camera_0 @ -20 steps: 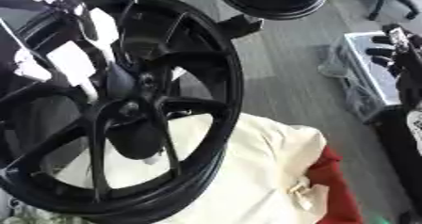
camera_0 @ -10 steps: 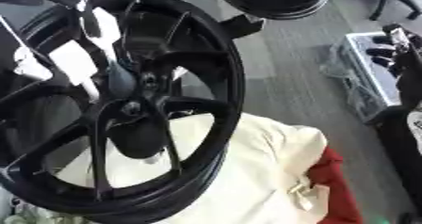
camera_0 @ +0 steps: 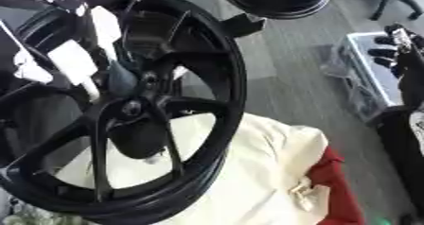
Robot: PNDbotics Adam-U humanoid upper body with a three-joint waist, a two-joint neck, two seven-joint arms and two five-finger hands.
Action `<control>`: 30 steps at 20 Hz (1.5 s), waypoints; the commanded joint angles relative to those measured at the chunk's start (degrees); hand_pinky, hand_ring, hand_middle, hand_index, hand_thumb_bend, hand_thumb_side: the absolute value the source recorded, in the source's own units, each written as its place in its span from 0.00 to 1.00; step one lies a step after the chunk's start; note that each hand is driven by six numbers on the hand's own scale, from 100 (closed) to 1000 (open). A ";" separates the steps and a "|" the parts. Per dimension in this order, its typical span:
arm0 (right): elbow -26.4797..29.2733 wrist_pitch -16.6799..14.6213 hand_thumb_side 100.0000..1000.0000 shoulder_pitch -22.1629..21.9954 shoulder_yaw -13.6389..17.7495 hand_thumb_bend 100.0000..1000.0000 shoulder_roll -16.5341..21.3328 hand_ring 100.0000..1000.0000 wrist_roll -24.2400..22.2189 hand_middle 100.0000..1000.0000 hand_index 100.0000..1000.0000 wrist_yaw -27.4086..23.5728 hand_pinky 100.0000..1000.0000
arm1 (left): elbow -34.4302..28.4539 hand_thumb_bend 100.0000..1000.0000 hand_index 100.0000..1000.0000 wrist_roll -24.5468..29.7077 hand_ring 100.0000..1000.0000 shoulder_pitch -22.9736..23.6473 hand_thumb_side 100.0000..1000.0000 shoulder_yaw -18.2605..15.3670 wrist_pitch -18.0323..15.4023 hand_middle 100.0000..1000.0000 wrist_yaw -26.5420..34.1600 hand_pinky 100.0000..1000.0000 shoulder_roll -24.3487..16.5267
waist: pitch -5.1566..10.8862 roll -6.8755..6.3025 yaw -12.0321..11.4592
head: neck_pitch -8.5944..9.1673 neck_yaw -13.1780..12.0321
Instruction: Pull the pin out of the wheel hub.
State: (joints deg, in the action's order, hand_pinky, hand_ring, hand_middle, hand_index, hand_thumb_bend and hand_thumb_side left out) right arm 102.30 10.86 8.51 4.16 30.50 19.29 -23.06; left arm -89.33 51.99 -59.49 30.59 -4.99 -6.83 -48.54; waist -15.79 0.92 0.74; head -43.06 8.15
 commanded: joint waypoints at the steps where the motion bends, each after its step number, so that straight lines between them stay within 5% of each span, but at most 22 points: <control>1: 0.54 -0.09 0.59 0.38 0.32 0.00 1.15 0.69 -0.26 0.68 0.80 0.07 0.84 | -0.80 0.48 0.68 -0.03 0.62 -0.69 0.01 -0.39 -0.58 0.62 -0.96 0.78 -2.34 | 0.77 0.09 0.01 | 1.22 0.08; 13: 0.45 -0.09 0.59 0.51 0.26 0.00 1.11 0.69 -0.43 0.68 0.80 0.08 0.84 | 0.14 0.49 0.68 -0.03 0.63 -0.35 0.00 -0.21 -2.67 0.63 -4.86 0.78 -2.42 | 0.61 0.06 0.09 | 1.93 -0.16; 30: 0.25 -0.12 0.59 0.72 0.29 0.00 0.91 0.69 -0.50 0.68 0.80 0.22 0.84 | 1.42 0.28 0.60 -0.03 0.60 -0.69 0.00 0.49 -1.81 0.54 -4.13 0.77 -1.70 | -0.02 -0.05 0.16 | 2.32 -0.51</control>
State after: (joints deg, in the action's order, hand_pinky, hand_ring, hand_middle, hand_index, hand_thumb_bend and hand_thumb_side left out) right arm 101.99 10.82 8.60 4.14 30.49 18.88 -23.06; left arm -87.87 51.92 -59.06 31.30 -7.05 -11.24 -49.34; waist -16.55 0.89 0.81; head -41.62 7.70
